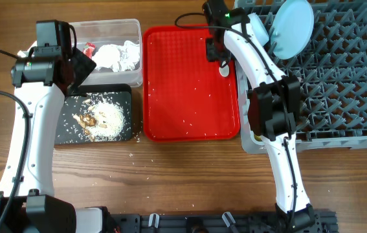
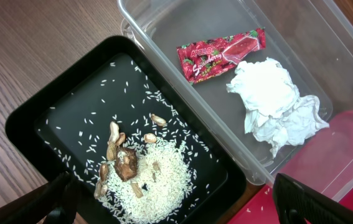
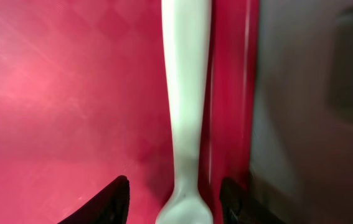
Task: Sort waste into correct bins and load items into the dishwasher rack
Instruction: 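Reach the right gripper to the white spoon and grasp it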
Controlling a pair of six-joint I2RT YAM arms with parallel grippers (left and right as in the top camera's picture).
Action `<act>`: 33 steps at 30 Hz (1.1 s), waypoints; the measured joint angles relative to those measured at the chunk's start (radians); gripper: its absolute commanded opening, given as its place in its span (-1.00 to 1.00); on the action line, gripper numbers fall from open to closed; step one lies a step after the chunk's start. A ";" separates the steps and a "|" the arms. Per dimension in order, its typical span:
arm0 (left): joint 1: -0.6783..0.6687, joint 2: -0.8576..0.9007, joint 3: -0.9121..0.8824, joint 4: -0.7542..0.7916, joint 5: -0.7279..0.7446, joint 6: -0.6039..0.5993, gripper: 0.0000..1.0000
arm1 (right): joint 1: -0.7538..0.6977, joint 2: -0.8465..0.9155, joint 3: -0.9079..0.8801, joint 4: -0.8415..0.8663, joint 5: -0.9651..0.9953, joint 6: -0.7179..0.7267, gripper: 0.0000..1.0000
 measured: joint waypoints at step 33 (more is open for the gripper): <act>0.000 0.000 0.000 0.000 0.000 0.000 1.00 | 0.074 0.031 0.011 -0.124 -0.070 -0.042 -0.92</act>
